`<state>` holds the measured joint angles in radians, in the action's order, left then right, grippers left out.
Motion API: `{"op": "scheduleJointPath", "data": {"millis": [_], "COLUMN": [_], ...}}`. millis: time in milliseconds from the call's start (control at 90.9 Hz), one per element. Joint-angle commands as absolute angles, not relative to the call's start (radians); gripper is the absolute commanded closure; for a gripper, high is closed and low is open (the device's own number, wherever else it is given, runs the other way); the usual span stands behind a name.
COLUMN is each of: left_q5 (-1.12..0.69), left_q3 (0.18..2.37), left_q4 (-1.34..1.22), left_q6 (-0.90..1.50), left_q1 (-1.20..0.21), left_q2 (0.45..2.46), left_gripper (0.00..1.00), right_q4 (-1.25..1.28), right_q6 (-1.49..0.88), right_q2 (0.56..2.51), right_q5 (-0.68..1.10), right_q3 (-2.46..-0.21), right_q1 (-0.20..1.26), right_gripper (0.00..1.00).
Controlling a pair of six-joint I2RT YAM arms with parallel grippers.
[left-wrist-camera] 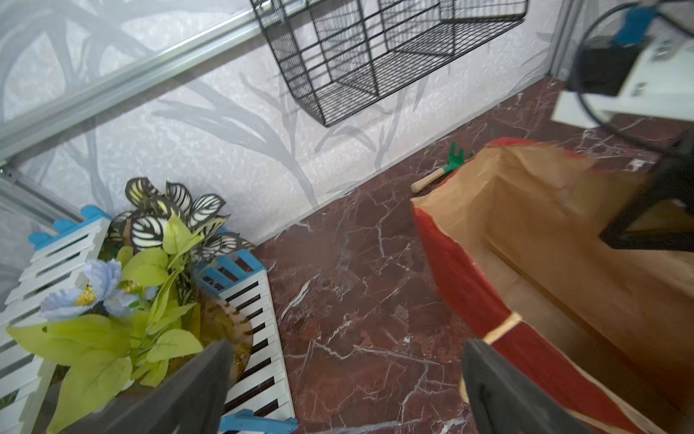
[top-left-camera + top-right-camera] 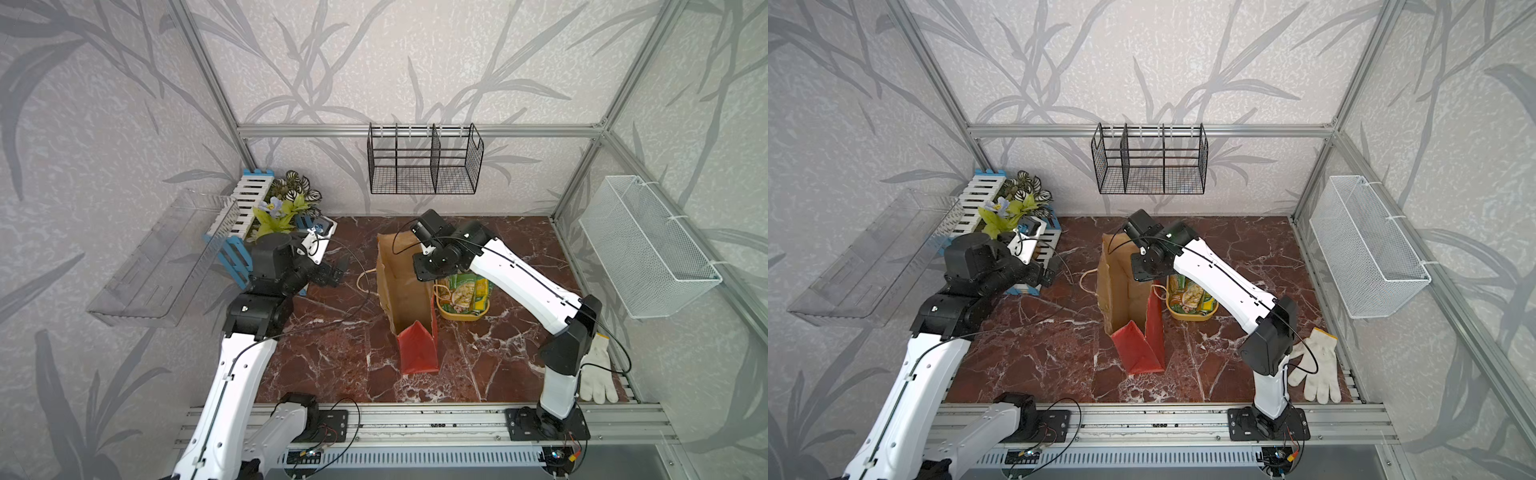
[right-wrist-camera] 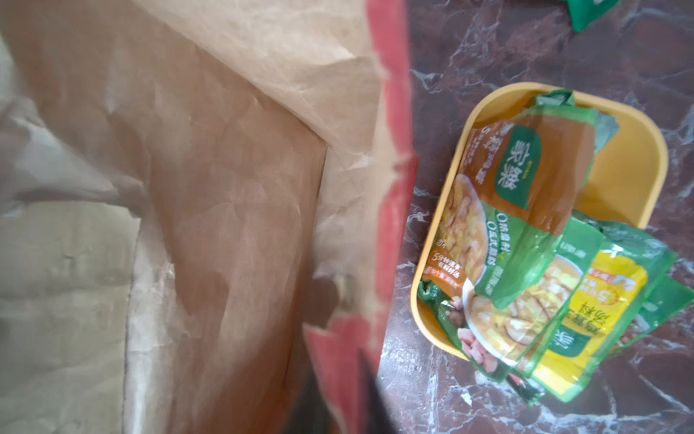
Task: Place the condiment packets inside the bag
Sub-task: Place the paper bag at the center of the board, then adjust the paper bag at the center of the board.
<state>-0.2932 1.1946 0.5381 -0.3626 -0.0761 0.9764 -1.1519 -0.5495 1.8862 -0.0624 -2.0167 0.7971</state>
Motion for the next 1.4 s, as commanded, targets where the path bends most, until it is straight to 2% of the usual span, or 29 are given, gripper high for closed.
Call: {"op": "scheduleJointPath", "data": {"millis": [0,77,198,253,286,473,583,814,979,1188,1276,1385], "left_q5": [-0.429,-0.530,-0.593,-0.610,-0.612,-0.674,-0.719,-0.824,-0.866,-0.825,-0.816,-0.820], "left_q3": [1.173,1.165,1.151,1.125,1.101,0.845,0.744,0.636,0.669,0.654,0.662,0.717], "left_q4": [0.507,0.534,0.542,0.528,0.507,0.246,0.132,0.000,0.026,-0.010,-0.023,0.042], "left_q6": [-0.345,-0.368,-0.395,-0.402,-0.403,-0.367,-0.352,-0.331,-0.321,-0.293,-0.273,-0.291], "left_q1": [0.002,0.055,0.117,0.145,0.157,0.193,0.193,0.188,0.175,0.122,0.111,0.110], "left_q2": [1.017,1.031,1.055,1.074,1.083,1.108,1.117,1.182,1.258,1.257,1.270,1.307], "left_gripper": [0.00,0.00,0.00,0.00,0.00,0.00,0.00,0.00,0.00,0.00,0.00,0.00], "right_q4": [-1.140,-1.107,-1.036,-1.026,-1.033,-1.070,-1.066,-0.822,-0.683,-0.560,-0.468,-0.383], "right_q6": [-0.542,-0.533,-0.523,-0.513,-0.508,-0.478,-0.485,-0.493,-0.566,-0.663,-0.724,-0.852], "right_q2": [1.855,1.812,1.719,1.682,1.660,1.550,1.465,1.206,1.141,1.145,1.093,0.988], "right_q5": [-0.013,-0.023,-0.071,-0.083,-0.087,-0.105,-0.147,-0.209,-0.072,0.060,0.081,-0.017], "right_q3": [-2.025,-2.004,-1.951,-1.947,-1.956,-1.998,-1.950,-1.479,-1.226,-0.979,-0.861,-0.733], "right_q1": [0.790,0.791,0.791,0.789,0.785,0.751,0.693,0.504,0.366,0.387,0.483,0.662], "right_gripper": [0.53,0.34,0.15,0.03,0.00,0.01,0.01,0.01,0.01,0.02,0.03,0.04]}}
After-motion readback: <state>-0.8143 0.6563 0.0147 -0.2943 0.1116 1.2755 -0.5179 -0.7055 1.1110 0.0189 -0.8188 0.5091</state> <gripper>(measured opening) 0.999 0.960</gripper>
